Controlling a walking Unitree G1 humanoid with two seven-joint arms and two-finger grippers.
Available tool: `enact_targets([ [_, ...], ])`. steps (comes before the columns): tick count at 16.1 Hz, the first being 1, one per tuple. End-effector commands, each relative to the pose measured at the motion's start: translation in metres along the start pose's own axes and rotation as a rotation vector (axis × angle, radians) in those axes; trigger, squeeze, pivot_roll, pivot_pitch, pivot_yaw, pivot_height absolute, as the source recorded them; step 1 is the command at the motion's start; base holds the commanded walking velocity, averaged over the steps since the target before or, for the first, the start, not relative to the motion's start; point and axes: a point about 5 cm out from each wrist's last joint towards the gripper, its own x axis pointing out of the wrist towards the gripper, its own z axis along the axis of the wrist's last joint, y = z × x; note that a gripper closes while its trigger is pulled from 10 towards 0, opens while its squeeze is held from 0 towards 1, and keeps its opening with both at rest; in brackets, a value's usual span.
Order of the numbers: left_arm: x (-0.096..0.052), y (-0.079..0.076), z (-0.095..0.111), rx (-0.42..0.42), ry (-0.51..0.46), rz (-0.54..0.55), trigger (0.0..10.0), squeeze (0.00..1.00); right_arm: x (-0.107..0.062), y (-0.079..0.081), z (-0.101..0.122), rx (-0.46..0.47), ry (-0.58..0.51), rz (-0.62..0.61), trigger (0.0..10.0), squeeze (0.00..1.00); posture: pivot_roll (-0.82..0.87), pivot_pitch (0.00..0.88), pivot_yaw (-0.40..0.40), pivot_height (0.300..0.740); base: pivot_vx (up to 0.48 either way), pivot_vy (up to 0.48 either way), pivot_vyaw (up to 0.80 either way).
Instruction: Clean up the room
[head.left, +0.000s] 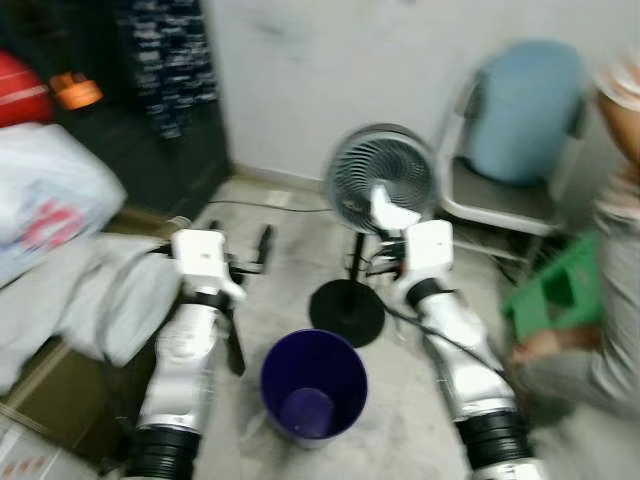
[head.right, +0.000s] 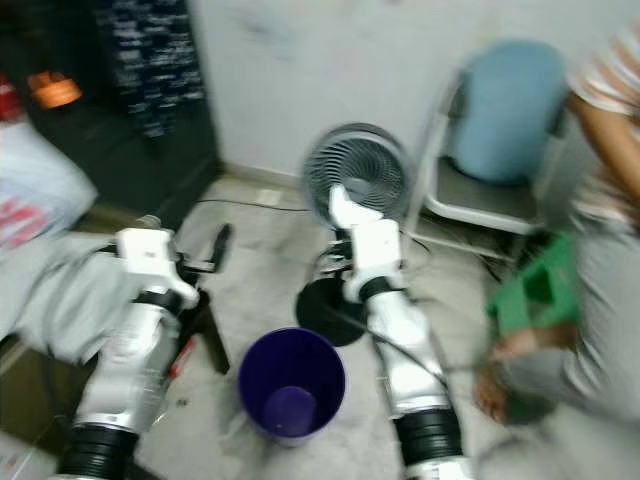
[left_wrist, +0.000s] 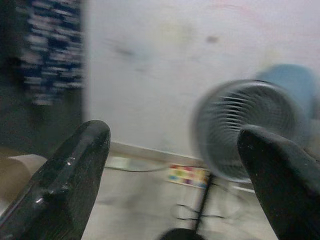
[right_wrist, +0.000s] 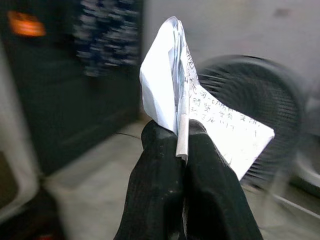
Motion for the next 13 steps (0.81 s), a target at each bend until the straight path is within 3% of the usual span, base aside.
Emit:
enact_targets([
  [1,0.001,-0.001,0.001,0.012,-0.004,-0.005,10.0,0.0,0.0,-0.002,0.002,-0.011,-0.011,0.007,10.0,0.0,-0.03,0.042,-0.033,0.74,0.0,0.0,0.8],
  [4,0.0,0.003,0.003,0.023,-0.007,0.0,10.0,0.0,0.002,-0.001,0.003,-0.008,-0.015,0.009,10.0,0.0,-0.02,0.041,-0.03,0.74,0.0,0.0,0.78],
  [10,-0.007,0.019,0.005,0.07,0.015,-0.076,10.0,0.0,0.01,0.003,0.002,-0.008,-0.005,-0.039,10.0,0.0,0.01,0.065,-0.04,0.74,0.0,0.0,0.0],
  [12,-0.011,0.017,0.006,0.086,0.027,-0.129,10.0,0.0,0.013,-0.001,-0.001,-0.011,0.032,-0.108,10.0,0.0,0.02,0.062,-0.02,0.74,0.0,0.0,0.0],
  [13,-0.015,0.016,0.005,0.082,0.036,-0.154,10.0,0.0,0.011,-0.004,-0.006,0.037,0.063,-0.165,10.0,0.0,0.02,0.061,-0.018,0.74,0.0,0.0,0.0],
])
